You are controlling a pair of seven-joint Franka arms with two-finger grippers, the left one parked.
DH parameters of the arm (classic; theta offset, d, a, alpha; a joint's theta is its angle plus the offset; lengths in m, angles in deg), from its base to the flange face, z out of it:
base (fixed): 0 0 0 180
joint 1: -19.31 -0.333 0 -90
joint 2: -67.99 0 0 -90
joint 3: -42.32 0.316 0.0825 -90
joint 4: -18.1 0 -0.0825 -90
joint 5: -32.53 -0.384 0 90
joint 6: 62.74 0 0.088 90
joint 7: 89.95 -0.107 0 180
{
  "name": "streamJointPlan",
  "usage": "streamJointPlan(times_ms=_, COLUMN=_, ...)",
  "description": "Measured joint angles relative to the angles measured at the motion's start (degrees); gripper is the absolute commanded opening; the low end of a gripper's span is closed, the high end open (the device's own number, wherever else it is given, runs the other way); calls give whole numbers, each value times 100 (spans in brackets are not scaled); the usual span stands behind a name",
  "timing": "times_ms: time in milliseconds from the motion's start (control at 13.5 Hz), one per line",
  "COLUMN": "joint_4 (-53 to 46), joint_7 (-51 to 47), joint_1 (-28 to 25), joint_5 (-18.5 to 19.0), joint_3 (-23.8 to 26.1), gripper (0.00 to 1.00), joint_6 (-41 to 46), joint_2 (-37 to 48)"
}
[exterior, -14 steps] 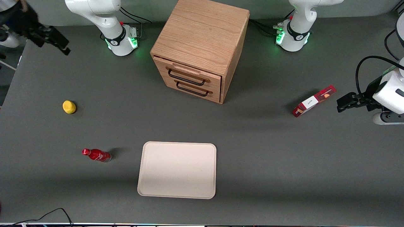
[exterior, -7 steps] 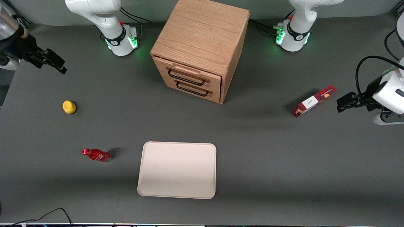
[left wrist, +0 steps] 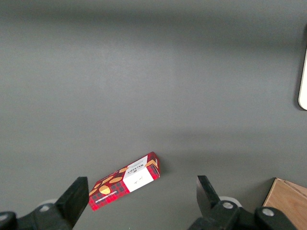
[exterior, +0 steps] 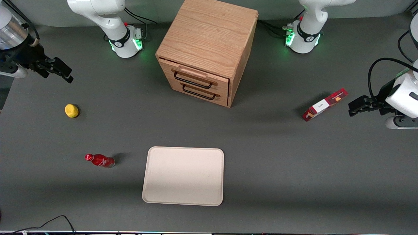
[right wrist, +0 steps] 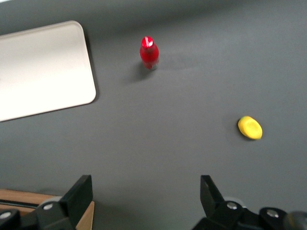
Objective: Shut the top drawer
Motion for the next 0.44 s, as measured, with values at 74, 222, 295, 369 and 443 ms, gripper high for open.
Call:
streamJointPlan(times_ms=74, joint_4=-147, joint_7=2, joint_1=1, joint_5=0, joint_3=-47, gripper=100, joint_6=-3, joint_2=-103)
streamJointPlan(times_ms=222, joint_4=-346, joint_7=39, joint_1=6, joint_5=0, joint_3=-136, gripper=100, joint_6=-2, joint_2=-293)
streamJointPlan(times_ms=295, joint_4=-387, joint_7=43, joint_1=7, joint_5=0, joint_3=-152, gripper=100, joint_6=-2, joint_2=-360)
streamJointPlan(times_ms=369, joint_4=-403, joint_7=43, joint_1=6, joint_5=0, joint_3=-152, gripper=100, joint_6=-2, joint_2=-405)
streamJointPlan(times_ms=443, joint_4=-420, joint_7=43, joint_1=6, joint_5=0, joint_3=-152, gripper=100, joint_6=-2, joint_2=-432)
